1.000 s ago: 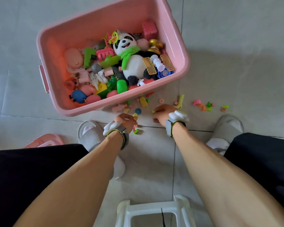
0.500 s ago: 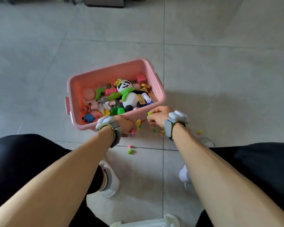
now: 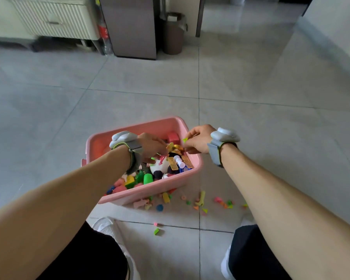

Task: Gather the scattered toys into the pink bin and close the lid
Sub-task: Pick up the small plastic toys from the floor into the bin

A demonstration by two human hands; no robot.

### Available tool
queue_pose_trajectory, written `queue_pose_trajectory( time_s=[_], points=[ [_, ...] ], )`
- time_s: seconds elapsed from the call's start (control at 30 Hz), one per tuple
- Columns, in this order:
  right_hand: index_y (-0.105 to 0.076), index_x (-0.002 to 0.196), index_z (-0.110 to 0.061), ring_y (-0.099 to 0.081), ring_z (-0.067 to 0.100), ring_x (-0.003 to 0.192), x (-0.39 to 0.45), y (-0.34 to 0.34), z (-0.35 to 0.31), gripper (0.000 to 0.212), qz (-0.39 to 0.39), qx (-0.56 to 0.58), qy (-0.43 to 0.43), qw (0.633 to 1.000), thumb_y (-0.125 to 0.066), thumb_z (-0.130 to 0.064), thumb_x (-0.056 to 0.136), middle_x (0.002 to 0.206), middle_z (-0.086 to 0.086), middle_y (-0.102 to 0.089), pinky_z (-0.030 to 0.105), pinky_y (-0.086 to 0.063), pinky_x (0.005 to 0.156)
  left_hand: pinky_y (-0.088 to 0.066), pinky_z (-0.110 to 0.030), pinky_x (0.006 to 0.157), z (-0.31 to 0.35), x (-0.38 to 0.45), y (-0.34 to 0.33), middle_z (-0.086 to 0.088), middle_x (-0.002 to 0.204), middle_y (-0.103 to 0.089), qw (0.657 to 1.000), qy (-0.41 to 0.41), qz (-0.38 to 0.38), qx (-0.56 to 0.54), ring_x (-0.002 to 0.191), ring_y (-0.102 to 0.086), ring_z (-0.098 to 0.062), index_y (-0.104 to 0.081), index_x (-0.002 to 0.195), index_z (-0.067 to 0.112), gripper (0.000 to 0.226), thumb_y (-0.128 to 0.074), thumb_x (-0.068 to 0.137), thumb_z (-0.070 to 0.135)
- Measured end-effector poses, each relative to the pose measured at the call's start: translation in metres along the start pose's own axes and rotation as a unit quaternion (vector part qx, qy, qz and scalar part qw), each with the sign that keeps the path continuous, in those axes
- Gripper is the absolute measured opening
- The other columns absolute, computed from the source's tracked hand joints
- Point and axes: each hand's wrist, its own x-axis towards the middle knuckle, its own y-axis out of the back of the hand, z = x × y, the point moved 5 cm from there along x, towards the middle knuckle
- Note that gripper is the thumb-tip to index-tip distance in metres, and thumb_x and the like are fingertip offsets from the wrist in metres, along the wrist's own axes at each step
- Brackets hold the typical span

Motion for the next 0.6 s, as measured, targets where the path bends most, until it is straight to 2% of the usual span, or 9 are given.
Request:
queue_pose_trajectory(
  time_s=[0.1, 0.23, 0.3, 0.37, 0.4, 0.47, 0.53, 0.6],
  points=[
    [-0.062, 0.08, -0.009, -0.064, 0.02, 0.064, 0.025, -0.003, 0.004, 0.016, -0.006, -0.012, -0.011, 1.0, -0.066, 0.006, 0.076, 0.071, 0.011, -0.064, 0.033, -0.061, 0.072, -0.057, -0.037, 0.082, 0.0, 0.028, 0.002, -0.01, 0.096, -0.073, 0.999, 0.023, 0.003, -0.027, 0.086, -0.067, -0.022, -0.071, 0.084, 0.013, 0.009, -0.069, 0.082, 0.004],
    [-0.065, 0.078, -0.013, -0.063, 0.021, 0.065, 0.055, -0.013, 0.011, 0.019, 0.007, -0.035, -0.023, 0.999, -0.065, 0.005, 0.073, 0.07, 0.009, -0.064, 0.04, -0.061, 0.078, -0.053, -0.03, 0.076, -0.009, 0.05, -0.007, -0.01, 0.094, -0.066, 0.997, 0.083, -0.001, 0.0, 0.076, -0.059, -0.018, -0.066, 0.096, 0.005, 0.011, -0.059, 0.089, 0.001],
    [-0.064, 0.074, -0.017, -0.062, 0.021, 0.067, 0.072, -0.016, 0.01, 0.021, 0.019, -0.058, -0.025, 0.998, -0.064, 0.004, 0.071, 0.071, 0.005, -0.063, 0.037, -0.061, 0.076, -0.049, -0.028, 0.07, -0.009, 0.062, -0.008, -0.008, 0.087, -0.063, 0.994, 0.107, -0.005, -0.01, 0.07, -0.054, -0.016, -0.063, 0.088, 0.006, 0.01, -0.056, 0.09, 0.0],
    [-0.064, 0.075, -0.019, -0.062, 0.023, 0.076, 0.087, -0.014, 0.006, 0.022, 0.035, -0.083, -0.02, 0.996, -0.064, 0.002, 0.072, 0.077, 0.003, -0.063, 0.031, -0.056, 0.072, -0.049, -0.028, 0.073, -0.006, 0.074, -0.006, -0.007, 0.082, -0.061, 0.993, 0.117, -0.002, -0.026, 0.07, -0.054, -0.016, -0.061, 0.083, 0.007, 0.013, -0.055, 0.088, -0.003],
    [-0.066, 0.083, -0.019, -0.063, 0.024, 0.083, 0.094, -0.013, 0.006, 0.021, 0.043, -0.097, -0.019, 0.994, -0.065, 0.0, 0.074, 0.085, 0.003, -0.064, 0.03, -0.054, 0.074, -0.05, -0.029, 0.076, -0.004, 0.079, -0.004, -0.007, 0.081, -0.062, 0.992, 0.119, 0.006, -0.039, 0.07, -0.055, -0.017, -0.063, 0.084, 0.007, 0.012, -0.057, 0.086, -0.004],
    [-0.065, 0.108, -0.018, -0.062, 0.026, 0.097, 0.104, -0.01, 0.011, 0.031, 0.062, -0.134, -0.029, 0.989, -0.067, -0.011, 0.078, 0.103, 0.004, -0.064, 0.032, -0.053, 0.085, -0.051, -0.029, 0.073, -0.003, 0.087, -0.002, -0.005, 0.075, -0.065, 0.991, 0.113, 0.02, -0.073, 0.067, -0.058, -0.017, -0.068, 0.087, 0.006, 0.012, -0.063, 0.081, -0.002],
    [-0.061, 0.112, -0.018, -0.061, 0.027, 0.095, 0.111, -0.004, 0.017, 0.033, 0.072, -0.168, -0.046, 0.982, -0.065, -0.015, 0.08, 0.103, 0.005, -0.062, 0.033, -0.053, 0.088, -0.05, -0.027, 0.065, -0.001, 0.092, -0.001, -0.006, 0.072, -0.066, 0.989, 0.11, 0.027, -0.097, 0.063, -0.058, -0.017, -0.071, 0.092, 0.005, 0.015, -0.065, 0.079, -0.001],
    [-0.058, 0.102, -0.017, -0.054, 0.026, 0.086, 0.112, -0.003, 0.024, 0.02, 0.046, -0.173, -0.057, 0.982, -0.059, -0.01, 0.083, 0.095, 0.005, -0.056, 0.027, -0.047, 0.077, -0.05, -0.027, 0.063, -0.003, 0.097, -0.003, -0.006, 0.071, -0.066, 0.986, 0.118, 0.028, -0.111, 0.061, -0.058, -0.017, -0.07, 0.093, 0.005, 0.015, -0.064, 0.08, -0.002]
  ],
)
